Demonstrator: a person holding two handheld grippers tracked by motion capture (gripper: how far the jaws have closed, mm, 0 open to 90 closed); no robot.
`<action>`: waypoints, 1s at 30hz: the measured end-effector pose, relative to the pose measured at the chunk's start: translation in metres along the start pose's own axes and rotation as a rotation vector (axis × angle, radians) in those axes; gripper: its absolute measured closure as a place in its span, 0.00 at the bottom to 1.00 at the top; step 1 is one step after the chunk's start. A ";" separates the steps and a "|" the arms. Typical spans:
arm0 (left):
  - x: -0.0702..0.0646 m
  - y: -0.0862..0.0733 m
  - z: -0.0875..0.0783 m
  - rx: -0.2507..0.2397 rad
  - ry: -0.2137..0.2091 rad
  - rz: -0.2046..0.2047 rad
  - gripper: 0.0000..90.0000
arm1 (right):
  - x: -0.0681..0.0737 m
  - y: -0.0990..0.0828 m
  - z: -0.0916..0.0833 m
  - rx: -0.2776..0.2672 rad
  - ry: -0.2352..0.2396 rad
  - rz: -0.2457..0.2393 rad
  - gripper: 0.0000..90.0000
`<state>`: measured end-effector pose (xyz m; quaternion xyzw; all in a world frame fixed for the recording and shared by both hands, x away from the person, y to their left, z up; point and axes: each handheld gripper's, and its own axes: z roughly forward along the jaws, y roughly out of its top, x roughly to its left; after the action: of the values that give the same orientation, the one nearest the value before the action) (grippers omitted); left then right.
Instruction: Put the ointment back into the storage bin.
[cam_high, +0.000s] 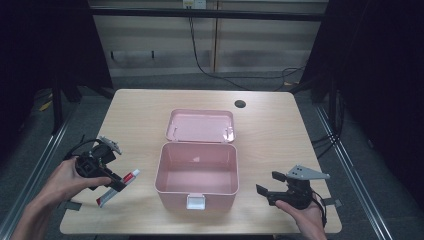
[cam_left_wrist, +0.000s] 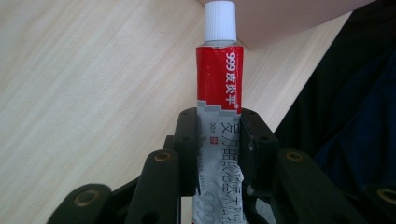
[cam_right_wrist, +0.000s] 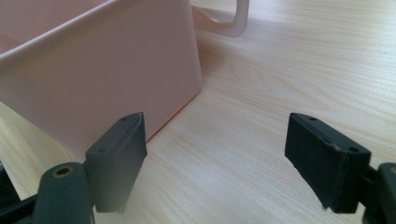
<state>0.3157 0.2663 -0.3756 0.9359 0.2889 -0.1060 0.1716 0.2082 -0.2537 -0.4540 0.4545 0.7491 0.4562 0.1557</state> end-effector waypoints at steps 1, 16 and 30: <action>0.000 0.000 -0.002 0.005 -0.003 -0.008 0.79 | 0.000 0.000 0.000 0.000 0.000 0.000 0.23; -0.010 0.012 -0.023 -0.021 -0.032 0.033 0.79 | 0.000 0.000 0.000 0.001 0.002 0.004 0.22; -0.018 0.031 -0.041 -0.026 -0.031 0.060 0.79 | -0.001 0.000 0.000 0.002 0.009 0.013 0.21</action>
<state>0.3230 0.2487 -0.3248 0.9400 0.2593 -0.1116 0.1914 0.2085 -0.2545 -0.4541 0.4573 0.7473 0.4585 0.1488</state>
